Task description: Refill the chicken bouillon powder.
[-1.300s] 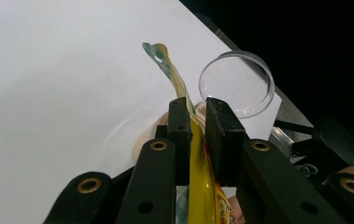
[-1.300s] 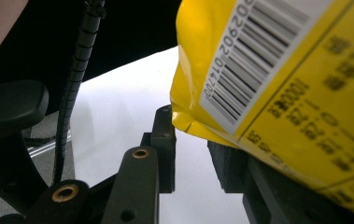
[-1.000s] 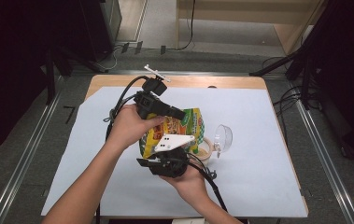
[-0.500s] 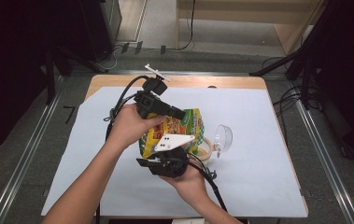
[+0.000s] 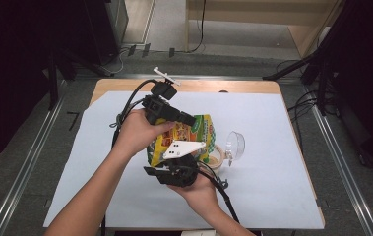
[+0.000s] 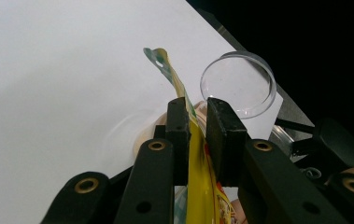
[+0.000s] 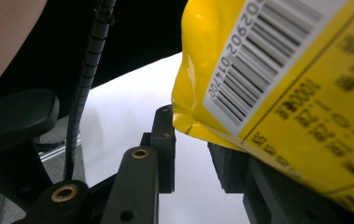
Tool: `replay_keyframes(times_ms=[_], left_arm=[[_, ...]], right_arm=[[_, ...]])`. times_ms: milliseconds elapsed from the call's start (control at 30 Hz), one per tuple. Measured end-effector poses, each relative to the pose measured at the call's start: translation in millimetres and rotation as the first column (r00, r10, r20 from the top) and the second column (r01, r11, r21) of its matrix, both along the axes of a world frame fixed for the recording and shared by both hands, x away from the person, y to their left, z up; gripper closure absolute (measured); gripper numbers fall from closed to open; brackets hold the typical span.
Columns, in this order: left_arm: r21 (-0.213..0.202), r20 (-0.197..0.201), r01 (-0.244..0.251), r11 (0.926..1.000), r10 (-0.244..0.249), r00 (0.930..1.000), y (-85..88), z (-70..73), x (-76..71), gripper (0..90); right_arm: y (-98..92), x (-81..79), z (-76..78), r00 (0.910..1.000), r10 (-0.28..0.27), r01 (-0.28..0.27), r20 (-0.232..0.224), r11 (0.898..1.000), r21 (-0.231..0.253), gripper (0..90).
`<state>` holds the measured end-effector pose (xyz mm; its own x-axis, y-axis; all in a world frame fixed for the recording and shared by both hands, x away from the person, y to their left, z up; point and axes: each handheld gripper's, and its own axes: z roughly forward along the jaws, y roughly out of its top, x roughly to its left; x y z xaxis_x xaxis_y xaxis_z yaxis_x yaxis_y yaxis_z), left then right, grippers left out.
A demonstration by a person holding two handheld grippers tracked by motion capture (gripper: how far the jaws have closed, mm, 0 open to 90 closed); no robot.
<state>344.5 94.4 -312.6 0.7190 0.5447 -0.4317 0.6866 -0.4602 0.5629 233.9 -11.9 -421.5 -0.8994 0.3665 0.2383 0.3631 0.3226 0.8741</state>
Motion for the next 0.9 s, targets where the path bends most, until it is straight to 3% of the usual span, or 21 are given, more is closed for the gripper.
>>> replay_keyframes(times_ms=[900], left_arm=[[0.002, 0.011, 0.011, 0.9999, -0.011, 0.9999, 0.6, 0.6, -3.0, 79.7]], right_arm=[[1.1, -1.8, -1.9, 0.9998, -0.003, 0.003, 0.018, 1.0, -0.008, 74.0]])
